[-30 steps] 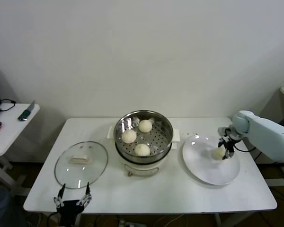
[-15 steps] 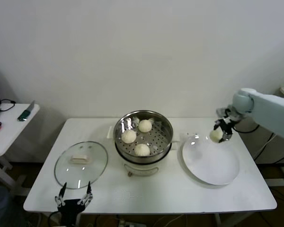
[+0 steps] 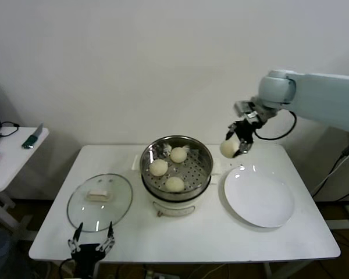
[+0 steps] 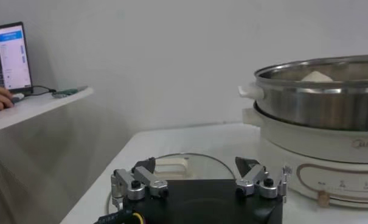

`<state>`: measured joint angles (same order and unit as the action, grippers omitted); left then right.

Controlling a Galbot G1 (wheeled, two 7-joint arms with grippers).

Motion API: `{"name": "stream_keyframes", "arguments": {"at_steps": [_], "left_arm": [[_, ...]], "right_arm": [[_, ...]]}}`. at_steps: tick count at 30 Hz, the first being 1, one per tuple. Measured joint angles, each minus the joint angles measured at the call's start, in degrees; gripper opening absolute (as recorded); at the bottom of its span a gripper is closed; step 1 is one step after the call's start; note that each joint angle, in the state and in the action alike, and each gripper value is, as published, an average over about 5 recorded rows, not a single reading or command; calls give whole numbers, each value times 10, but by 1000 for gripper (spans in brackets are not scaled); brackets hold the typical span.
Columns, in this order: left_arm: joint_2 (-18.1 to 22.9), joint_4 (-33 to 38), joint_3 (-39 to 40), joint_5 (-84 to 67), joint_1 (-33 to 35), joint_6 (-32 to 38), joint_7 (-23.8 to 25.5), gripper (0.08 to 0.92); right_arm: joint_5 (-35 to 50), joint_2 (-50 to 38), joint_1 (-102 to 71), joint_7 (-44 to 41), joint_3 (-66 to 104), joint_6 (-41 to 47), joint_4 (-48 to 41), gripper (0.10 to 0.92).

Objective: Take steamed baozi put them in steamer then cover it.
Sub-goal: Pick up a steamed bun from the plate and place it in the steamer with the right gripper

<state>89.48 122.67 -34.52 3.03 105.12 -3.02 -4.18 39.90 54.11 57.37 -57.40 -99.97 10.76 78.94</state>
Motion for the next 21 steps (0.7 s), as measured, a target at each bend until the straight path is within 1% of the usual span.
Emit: {"name": "stream_keyframes", "arguments": {"at_steps": [4, 9, 15, 21], "left_arm": [[-1, 2, -1, -1, 1, 0, 1, 823], [-1, 3, -4, -2, 0, 0, 1, 823], [-2, 3, -8, -6, 0, -1, 1, 823], [-3, 3, -12, -10, -1, -3, 2, 823]], "right_arm": [[25, 37, 0, 14, 1, 17, 11, 679], [33, 85, -25, 31, 8, 31, 2, 679], [17, 132, -68, 41, 15, 37, -31, 679], [-12, 160, -114, 48, 19, 41, -70, 679]]}}
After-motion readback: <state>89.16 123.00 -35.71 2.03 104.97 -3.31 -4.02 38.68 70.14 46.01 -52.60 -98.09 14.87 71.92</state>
